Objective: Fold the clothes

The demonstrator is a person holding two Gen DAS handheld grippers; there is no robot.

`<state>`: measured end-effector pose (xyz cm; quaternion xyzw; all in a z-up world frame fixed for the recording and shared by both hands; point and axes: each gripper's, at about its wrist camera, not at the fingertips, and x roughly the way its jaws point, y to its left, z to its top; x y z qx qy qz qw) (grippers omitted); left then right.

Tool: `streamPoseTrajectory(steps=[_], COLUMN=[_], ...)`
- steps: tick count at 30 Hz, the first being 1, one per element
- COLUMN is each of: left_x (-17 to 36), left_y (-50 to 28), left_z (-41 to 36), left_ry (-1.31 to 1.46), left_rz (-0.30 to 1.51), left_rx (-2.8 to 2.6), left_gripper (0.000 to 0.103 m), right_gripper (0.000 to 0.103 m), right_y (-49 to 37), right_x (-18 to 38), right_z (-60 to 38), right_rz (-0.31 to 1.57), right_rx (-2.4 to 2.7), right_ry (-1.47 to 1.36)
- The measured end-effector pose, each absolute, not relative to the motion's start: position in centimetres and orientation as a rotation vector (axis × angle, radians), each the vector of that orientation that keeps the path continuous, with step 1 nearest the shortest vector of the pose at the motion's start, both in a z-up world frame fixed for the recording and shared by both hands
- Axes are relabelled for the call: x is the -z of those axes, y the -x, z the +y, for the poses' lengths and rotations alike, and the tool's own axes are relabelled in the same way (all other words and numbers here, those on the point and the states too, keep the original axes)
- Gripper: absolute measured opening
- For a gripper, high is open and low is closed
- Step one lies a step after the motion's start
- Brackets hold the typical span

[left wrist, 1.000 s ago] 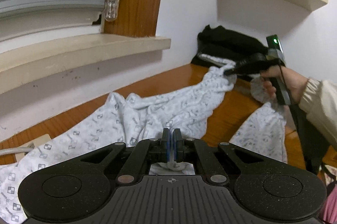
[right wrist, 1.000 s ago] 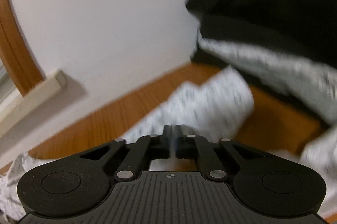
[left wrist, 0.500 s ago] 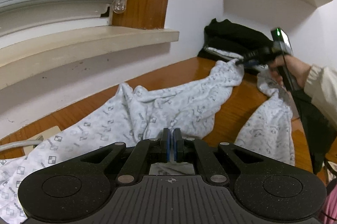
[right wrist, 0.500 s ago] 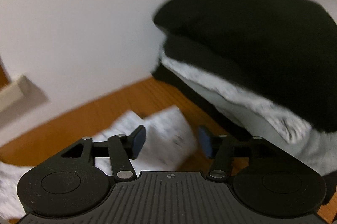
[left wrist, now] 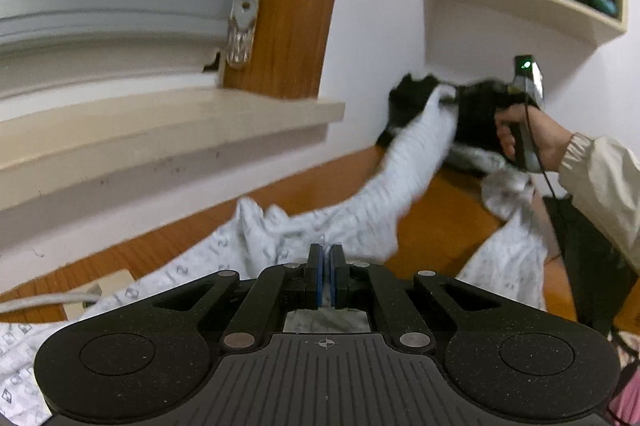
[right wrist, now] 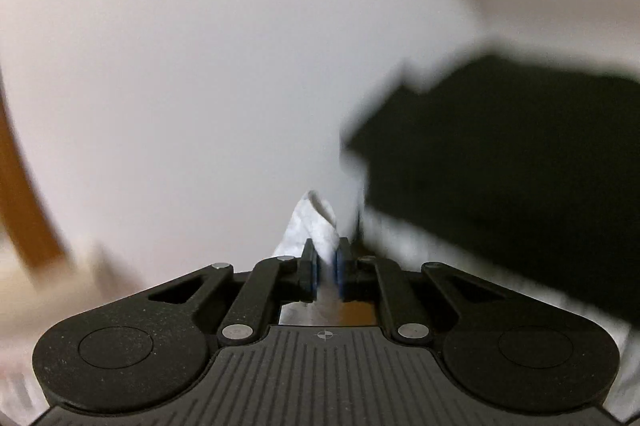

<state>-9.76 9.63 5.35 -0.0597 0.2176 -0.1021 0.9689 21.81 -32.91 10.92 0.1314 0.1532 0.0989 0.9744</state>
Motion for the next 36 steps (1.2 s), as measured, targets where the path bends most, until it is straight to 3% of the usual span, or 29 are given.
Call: streamPoseTrajectory(steps=[4, 7, 10, 14, 22, 25, 28, 30, 32, 34, 36], left_x=[-5.2, -4.4, -3.8, -3.6, -3.2, -3.2, -3.3, -3.5, -3.7, -4.0, -4.4], left_y=[9.6, 9.1, 8.7, 8.5, 8.1, 8.1, 8.1, 8.2, 8.4, 8.7, 9.0], left_z=[9.4, 8.6, 8.2, 8.5, 8.7, 9.1, 9.6, 9.7, 9.8, 10.0, 10.4], left_ry=[0.118, 0.085, 0.071, 0.077, 0.068, 0.090, 0.109, 0.113, 0.116, 0.125, 0.140], left_rz=[0.451, 0.503, 0.536, 0.547, 0.559, 0.546, 0.536, 0.526, 0.511, 0.485, 0.447], left_rx=[0.258, 0.293, 0.302, 0.285, 0.242, 0.210, 0.202, 0.200, 0.194, 0.177, 0.149], left_gripper=[0.003, 0.003, 0.003, 0.005, 0.005, 0.005, 0.005, 0.005, 0.005, 0.005, 0.005], right_gripper=[0.019, 0.048, 0.051, 0.064, 0.068, 0.076, 0.075, 0.061, 0.028, 0.018, 0.016], right_y=[-21.0, -20.8, -21.0, -21.3, -19.0, -19.2, -19.9, -20.7, -21.2, -22.0, -22.4], right_x=[-12.6, -11.3, -9.4, -7.2, -3.8, -2.7, -2.0, -1.8, -2.0, -2.2, -3.1], right_z=[-33.3, -34.0, -35.0, -36.0, -35.2, -35.1, -34.8, -34.3, -33.7, -32.6, -31.4], right_rz=[0.214, 0.279, 0.372, 0.517, 0.662, 0.697, 0.732, 0.751, 0.756, 0.749, 0.707], right_rx=[-0.101, -0.063, -0.031, -0.055, -0.186, -0.186, -0.190, -0.219, -0.251, -0.289, -0.296], right_ry=[-0.260, -0.226, -0.194, -0.177, -0.075, -0.068, -0.070, -0.073, -0.075, -0.064, -0.039])
